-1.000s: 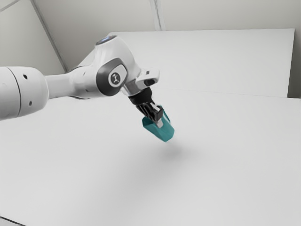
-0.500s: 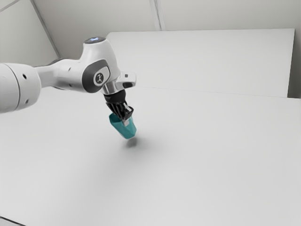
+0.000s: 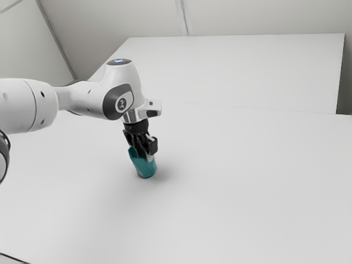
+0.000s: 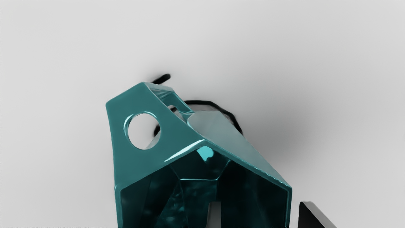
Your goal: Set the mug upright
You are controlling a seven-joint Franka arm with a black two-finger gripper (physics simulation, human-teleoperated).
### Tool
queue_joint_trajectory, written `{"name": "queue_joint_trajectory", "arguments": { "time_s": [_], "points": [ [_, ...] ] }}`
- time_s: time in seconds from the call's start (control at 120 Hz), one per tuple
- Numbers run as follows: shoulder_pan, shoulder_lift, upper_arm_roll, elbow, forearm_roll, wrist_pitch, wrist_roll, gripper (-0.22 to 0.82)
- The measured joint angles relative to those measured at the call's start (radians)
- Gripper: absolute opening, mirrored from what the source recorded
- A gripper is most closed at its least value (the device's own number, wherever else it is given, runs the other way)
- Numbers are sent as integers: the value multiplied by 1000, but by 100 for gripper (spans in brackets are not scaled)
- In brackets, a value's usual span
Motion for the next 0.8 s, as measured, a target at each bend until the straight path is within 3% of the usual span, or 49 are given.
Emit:
{"name": "queue_joint_trajectory", "arguments": {
  "time_s": [0.15, 0.283, 0.467, 0.8],
  "points": [
    [-5, -57, -3, 18, -12, -11, -4, 40],
    [-5, -68, -3, 158, -24, -80, -8, 50],
    [15, -51, 7, 356, -33, -222, -11, 56],
    [11, -67, 8, 425, -36, -367, -12, 60]
  ]
}}
